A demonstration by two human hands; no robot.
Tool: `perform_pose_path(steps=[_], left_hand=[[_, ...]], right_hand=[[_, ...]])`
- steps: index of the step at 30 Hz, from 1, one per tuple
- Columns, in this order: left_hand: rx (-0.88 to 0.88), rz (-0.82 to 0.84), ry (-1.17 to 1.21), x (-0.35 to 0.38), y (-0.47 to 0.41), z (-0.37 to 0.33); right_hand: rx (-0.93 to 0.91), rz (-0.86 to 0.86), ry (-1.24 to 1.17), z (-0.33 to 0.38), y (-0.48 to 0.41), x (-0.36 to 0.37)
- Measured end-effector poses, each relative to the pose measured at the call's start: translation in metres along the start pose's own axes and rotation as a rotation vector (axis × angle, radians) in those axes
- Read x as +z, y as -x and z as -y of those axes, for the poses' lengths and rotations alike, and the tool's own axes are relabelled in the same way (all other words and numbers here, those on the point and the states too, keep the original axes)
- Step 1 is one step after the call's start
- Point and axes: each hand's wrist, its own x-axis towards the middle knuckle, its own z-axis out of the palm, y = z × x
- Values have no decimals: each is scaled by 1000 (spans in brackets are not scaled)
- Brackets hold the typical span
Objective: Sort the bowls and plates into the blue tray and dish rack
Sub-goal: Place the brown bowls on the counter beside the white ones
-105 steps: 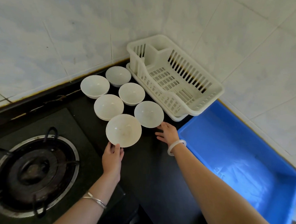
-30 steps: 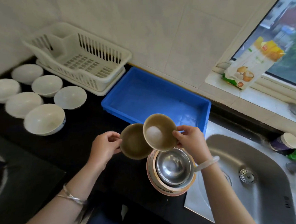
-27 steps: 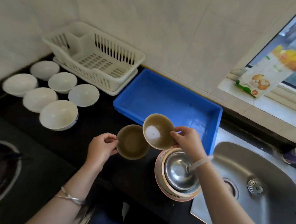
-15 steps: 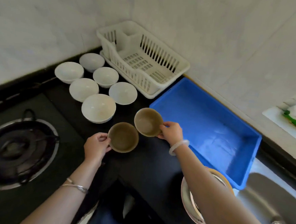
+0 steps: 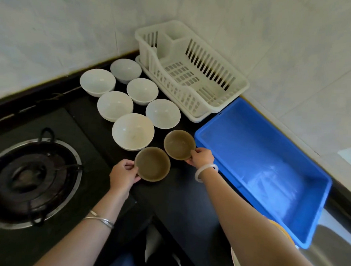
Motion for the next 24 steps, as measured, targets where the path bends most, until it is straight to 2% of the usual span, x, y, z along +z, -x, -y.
perform_pose_path(steps=[19,24], left_hand=[[-13,-30,5,11,-8,3],[66,-49,-24,10,-6,5]], right_hand=[[104,83,-147,6,-10,5],[94,129,-176,3,-5,2]])
